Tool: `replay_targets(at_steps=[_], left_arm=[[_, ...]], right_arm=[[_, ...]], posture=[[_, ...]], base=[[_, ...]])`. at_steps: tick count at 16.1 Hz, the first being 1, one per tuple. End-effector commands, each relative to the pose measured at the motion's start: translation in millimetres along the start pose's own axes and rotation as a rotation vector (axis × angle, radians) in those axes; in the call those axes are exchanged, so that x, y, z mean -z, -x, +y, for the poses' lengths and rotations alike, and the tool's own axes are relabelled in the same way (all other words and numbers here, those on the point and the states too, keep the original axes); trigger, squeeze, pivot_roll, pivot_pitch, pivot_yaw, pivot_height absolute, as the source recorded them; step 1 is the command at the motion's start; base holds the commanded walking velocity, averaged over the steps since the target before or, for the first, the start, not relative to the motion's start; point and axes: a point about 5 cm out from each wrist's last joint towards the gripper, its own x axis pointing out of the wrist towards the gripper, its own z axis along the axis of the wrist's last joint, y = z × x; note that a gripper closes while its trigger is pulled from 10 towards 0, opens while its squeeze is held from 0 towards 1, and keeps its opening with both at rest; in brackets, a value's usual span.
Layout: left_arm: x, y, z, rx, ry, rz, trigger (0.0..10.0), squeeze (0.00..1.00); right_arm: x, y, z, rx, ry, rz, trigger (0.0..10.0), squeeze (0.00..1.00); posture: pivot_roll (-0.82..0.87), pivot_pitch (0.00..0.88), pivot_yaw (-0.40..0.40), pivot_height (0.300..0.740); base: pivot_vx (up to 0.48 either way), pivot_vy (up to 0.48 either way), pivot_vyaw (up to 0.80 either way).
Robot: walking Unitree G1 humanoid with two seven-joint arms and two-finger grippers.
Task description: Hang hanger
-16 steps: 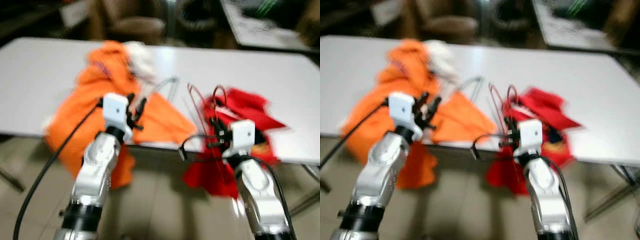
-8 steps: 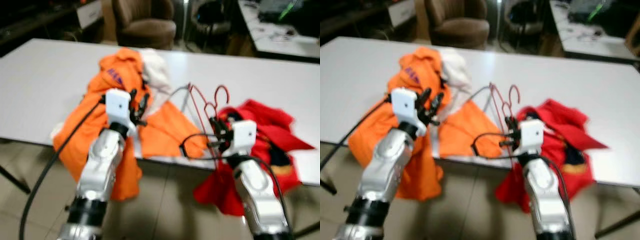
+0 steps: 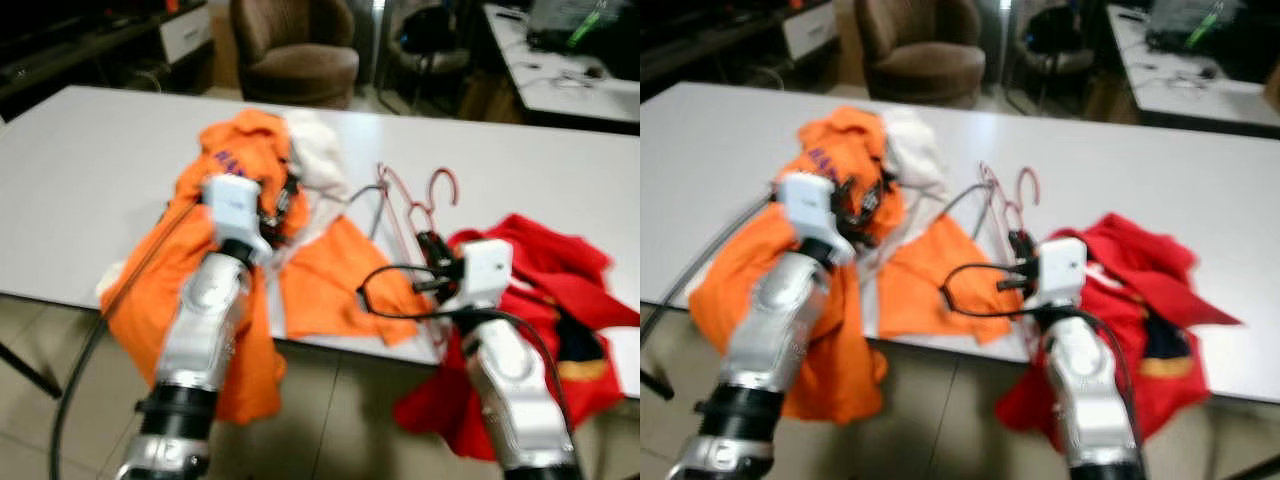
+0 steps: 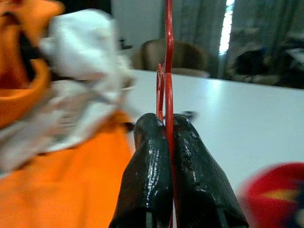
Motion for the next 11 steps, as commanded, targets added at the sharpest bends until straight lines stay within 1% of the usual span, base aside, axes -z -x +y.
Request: replay_targets(at_steps=[1, 2, 3, 4, 6, 7, 9, 11], left_arm=[[-3, -2.6, 4.3, -0.036, 0.003, -0.007, 10.0, 1.00], [-3, -2.7, 5.3, -0.045, 0.002, -0.009, 10.0, 1.00], [-3, -5.0, 0.8, -0.020, 0.042, -0.010, 10.0, 1.00], [-3, -6.3, -1.6, -0.013, 0.064, -0.005, 10.0, 1.00], [3, -13.9, -10.1, 0.009, 0.139, 0.036, 10.0, 1.00], [7, -17.0, -9.5, -0.006, 0.152, 0.062, 10.0, 1.00], [12, -21.6, -5.0, -0.043, 0.129, 0.104, 10.0, 1.00], [18, -26.7, -7.6, -0.049, 0.156, 0.150, 10.0, 1.00]], right_arm=[[-5, -0.8, 1.1, -0.015, -0.001, -0.015, 10.0, 0.00], [-5, -0.4, 1.6, -0.017, -0.002, -0.015, 10.0, 0.00], [-4, -0.2, 3.8, -0.019, -0.007, -0.016, 10.0, 0.00], [-4, -0.3, 4.4, -0.018, -0.009, -0.016, 10.0, 0.00], [-3, 1.1, 8.1, -0.023, -0.014, -0.012, 10.0, 0.00], [-2, 3.0, 10.2, -0.029, -0.009, -0.008, 10.0, 0.00], [-1, 6.8, 11.3, -0.028, -0.013, -0.004, 10.0, 0.00], [0, 9.1, 12.0, -0.026, -0.013, -0.001, 10.0, 0.00]], posture=[[-0.07, 0.007, 0.016, 0.740], [-0.07, 0.007, 0.018, 0.740], [-0.07, 0.010, 0.022, 0.740], [-0.07, 0.012, 0.023, 0.740], [-0.08, 0.016, 0.034, 0.740], [-0.08, 0.018, 0.039, 0.740], [-0.09, 0.019, 0.048, 0.740], [-0.10, 0.017, 0.054, 0.740]], base=[[0.000, 0.000, 0.00], [0.000, 0.000, 0.00], [0.000, 0.000, 0.00], [0.000, 0.000, 0.00], [0.000, 0.000, 0.00], [0.000, 0.000, 0.00], [0.000, 0.000, 0.00], [0.000, 0.000, 0.00]])
